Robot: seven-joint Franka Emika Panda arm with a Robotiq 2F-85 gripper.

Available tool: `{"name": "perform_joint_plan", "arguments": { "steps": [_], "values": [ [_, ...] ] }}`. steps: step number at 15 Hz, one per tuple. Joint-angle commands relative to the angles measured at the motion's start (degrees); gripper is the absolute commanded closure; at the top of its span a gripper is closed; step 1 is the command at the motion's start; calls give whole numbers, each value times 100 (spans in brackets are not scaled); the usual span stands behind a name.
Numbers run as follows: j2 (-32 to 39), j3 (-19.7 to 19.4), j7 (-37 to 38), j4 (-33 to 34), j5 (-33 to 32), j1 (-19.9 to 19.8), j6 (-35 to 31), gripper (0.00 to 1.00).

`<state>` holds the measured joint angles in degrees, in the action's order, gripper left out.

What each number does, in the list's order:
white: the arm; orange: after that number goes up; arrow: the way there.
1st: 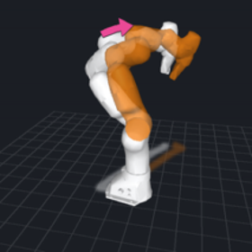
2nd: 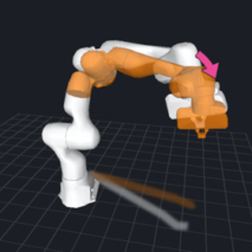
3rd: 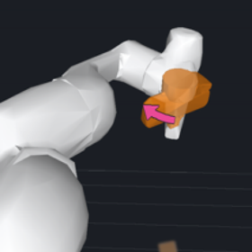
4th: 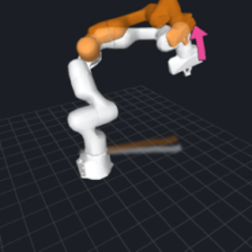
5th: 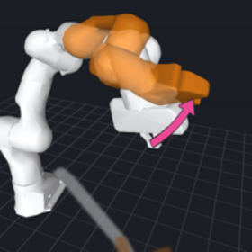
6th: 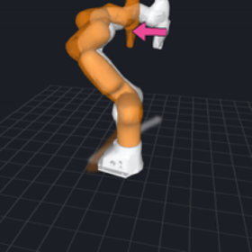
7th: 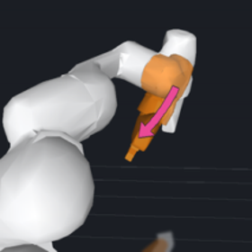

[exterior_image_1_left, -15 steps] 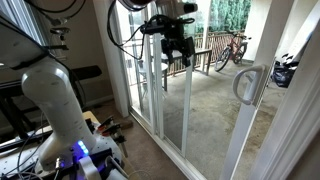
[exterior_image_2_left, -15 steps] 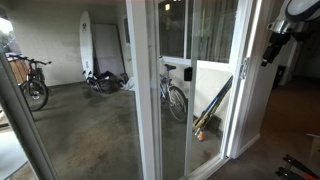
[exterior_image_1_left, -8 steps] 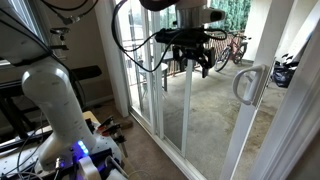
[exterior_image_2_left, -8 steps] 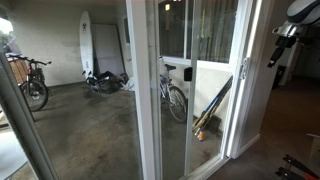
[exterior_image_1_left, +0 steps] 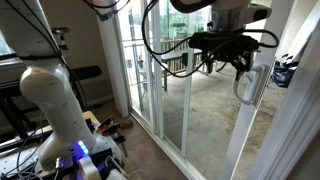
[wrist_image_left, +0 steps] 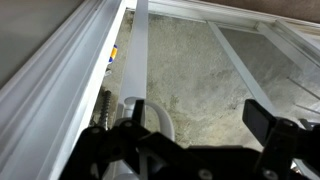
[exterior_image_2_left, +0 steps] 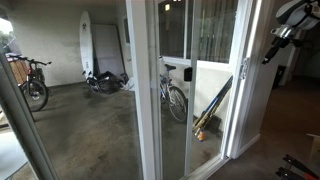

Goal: Slide the glass door to the left

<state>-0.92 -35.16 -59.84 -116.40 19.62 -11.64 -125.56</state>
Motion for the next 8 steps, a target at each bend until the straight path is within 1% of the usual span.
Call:
{"name": "perform_joint_plan", "arguments": {
  "steps": [1, 5, 7, 8],
  "values": [
    [740, 356, -599, 436, 734, -544, -506, 0],
    [884, 940, -1089, 196, 949, -1035, -1400, 0],
    [885, 1222, -1427, 0, 1161, -1195, -1863, 0],
    [896, 1379, -1612, -84, 1427, -1259, -2112, 0]
  ]
}}
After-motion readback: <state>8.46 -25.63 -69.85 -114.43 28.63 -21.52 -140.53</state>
